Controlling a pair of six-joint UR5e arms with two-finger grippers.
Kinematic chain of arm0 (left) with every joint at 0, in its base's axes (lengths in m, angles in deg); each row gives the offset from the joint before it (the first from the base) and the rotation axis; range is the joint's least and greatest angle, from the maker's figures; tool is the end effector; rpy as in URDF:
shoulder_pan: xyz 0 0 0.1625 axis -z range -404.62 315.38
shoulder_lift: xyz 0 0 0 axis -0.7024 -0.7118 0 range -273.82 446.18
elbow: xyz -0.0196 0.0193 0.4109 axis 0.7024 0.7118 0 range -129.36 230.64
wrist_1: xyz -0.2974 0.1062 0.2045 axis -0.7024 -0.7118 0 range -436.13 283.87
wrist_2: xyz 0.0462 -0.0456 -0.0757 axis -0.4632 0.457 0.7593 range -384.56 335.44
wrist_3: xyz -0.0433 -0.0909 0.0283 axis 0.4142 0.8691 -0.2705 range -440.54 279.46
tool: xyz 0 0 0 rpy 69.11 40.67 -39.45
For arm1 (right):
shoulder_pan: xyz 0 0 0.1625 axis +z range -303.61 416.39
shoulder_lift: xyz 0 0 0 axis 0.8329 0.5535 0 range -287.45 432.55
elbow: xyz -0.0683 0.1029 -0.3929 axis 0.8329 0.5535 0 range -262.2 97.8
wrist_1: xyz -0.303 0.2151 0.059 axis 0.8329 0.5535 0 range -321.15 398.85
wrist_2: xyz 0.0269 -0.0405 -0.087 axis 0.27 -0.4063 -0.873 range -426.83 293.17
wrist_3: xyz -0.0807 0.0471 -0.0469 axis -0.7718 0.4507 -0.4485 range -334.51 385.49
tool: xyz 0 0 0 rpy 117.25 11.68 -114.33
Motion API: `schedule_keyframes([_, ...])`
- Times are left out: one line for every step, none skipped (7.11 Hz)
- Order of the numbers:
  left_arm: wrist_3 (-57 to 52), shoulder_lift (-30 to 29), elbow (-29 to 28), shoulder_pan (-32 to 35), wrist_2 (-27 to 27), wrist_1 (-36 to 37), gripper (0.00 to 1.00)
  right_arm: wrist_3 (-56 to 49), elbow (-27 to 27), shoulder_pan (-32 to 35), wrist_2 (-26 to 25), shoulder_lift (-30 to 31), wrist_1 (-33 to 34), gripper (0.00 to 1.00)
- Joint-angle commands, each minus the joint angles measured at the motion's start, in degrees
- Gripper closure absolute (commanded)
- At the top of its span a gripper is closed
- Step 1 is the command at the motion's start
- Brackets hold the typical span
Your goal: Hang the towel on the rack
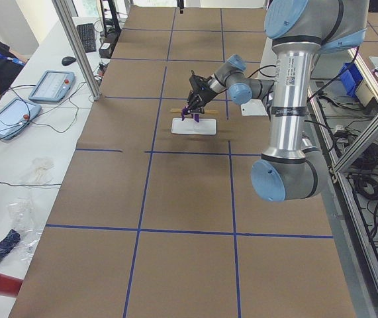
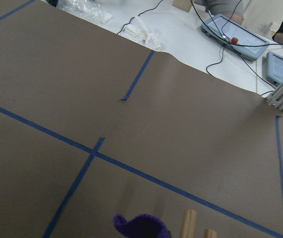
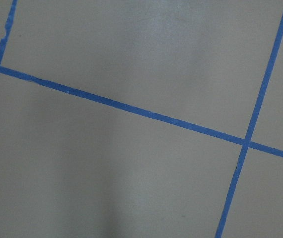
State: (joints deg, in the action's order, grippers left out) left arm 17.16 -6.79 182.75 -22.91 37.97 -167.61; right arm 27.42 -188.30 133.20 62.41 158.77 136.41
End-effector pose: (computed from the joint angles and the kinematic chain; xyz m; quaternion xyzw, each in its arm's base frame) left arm 0.3097 -0.3187 0.3161 0.2633 0.3544 -0.3172 0.8393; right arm -0.0425 -0.4755 0.5117 0.0562 -0.3443 -0.1278 0.9284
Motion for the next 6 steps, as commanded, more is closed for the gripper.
schedule_keyframes([-0.1, 0.2, -1.8, -0.1, -1.0, 0.0, 1.0, 0.0, -0.1, 0.1, 0.0, -0.1, 0.0, 0.0])
schedule_keyframes([-0.1, 0.2, -3.0, -0.1, -1.3, 0.0, 1.0, 0.0, -0.1, 0.1, 0.0, -0.2, 0.0, 0.0])
schedule_keyframes([-2.3, 0.2, -3.6, 0.0, -1.3, 0.0, 1.0, 0.0, -0.2, 0.1, 0.0, -0.2, 0.0, 0.0])
schedule_keyframes([-5.4, 0.2, -4.0, 0.0, -1.4, -0.2, 0.01, 0.1, -0.2, 0.2, 0.6, -0.2, 0.0, 0.0])
schedule_keyframes([-5.6, 0.2, -4.3, 0.0, -1.3, -0.3, 0.0, 0.2, -0.3, 0.3, 0.7, -0.1, -0.1, 0.0])
schedule_keyframes([-7.2, 0.2, -4.3, 0.1, -1.2, -0.4, 0.0, 0.3, -0.4, 0.5, 0.8, -0.3, -0.1, 0.0])
